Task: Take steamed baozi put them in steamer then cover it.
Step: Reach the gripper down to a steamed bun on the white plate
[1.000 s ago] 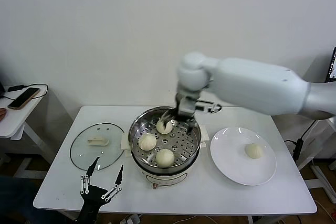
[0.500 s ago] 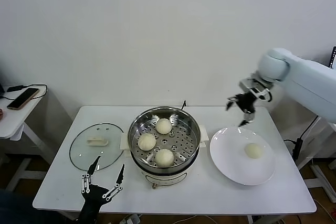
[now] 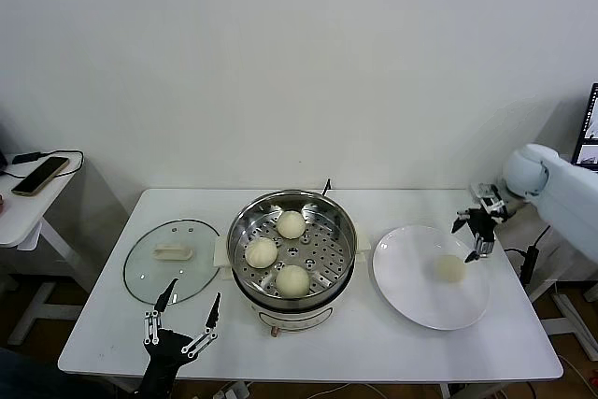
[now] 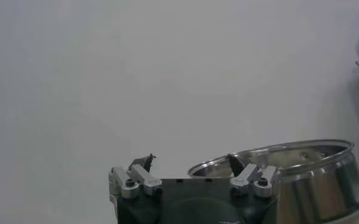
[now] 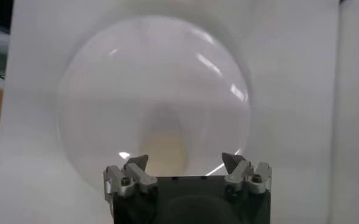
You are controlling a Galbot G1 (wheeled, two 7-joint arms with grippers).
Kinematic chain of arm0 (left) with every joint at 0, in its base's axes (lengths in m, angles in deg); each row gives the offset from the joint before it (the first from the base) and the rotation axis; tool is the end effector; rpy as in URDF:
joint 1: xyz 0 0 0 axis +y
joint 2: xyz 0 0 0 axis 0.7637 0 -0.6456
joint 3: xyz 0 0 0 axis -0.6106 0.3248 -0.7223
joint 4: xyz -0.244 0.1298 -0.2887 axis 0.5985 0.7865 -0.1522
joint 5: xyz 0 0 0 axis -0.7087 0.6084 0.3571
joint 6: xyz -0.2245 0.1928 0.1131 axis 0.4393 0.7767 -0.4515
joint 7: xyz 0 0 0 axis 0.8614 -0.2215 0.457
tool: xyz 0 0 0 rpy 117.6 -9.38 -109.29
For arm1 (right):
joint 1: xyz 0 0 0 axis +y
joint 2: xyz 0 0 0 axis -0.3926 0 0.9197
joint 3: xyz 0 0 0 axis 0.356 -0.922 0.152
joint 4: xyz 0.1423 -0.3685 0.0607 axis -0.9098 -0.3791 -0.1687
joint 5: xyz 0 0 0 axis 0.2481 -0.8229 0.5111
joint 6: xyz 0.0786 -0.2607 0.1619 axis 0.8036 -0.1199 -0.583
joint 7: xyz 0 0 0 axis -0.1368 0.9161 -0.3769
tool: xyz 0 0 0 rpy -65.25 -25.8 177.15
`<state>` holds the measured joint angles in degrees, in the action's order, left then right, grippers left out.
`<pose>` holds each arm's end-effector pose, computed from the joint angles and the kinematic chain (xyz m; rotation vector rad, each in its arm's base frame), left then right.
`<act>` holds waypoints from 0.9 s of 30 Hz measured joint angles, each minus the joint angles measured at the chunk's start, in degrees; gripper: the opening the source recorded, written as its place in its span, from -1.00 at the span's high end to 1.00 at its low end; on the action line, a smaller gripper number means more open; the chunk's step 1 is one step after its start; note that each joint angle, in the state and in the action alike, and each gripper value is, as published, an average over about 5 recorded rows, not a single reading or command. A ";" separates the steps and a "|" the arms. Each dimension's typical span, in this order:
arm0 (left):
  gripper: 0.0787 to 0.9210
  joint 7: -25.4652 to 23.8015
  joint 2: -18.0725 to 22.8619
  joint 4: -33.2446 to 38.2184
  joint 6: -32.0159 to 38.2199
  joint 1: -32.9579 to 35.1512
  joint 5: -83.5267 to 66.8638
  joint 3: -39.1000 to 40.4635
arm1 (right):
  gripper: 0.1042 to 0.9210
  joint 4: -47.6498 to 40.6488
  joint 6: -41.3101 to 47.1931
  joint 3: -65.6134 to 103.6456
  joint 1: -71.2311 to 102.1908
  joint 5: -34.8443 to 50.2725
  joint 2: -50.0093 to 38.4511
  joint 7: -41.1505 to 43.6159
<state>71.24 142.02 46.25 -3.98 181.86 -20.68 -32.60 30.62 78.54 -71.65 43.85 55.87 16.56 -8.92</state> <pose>0.0425 0.0822 -0.3834 0.3418 2.8720 0.2652 0.5421 -0.2974 -0.1737 1.2587 -1.3475 1.2142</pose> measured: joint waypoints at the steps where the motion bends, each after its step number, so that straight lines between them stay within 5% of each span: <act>1: -0.77 0.00 0.00 -0.06 0.00 0.01 0.00 0.00 | -0.76 -0.52 0.03 0.40 0.74 -0.17 0.19 -0.23; 20: -0.77 0.05 0.03 -0.56 -0.01 -0.05 0.01 -0.17 | -0.75 -5.43 -0.07 4.21 7.33 -1.15 3.66 -3.79; 27: -0.77 0.05 0.06 -0.67 -0.02 -0.13 0.02 0.00 | -0.42 -4.98 0.14 3.71 7.08 -1.24 3.38 -3.93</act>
<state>71.30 142.08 45.58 -4.00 181.73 -20.66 -32.60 25.64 78.68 -67.94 50.93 54.64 19.94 -12.85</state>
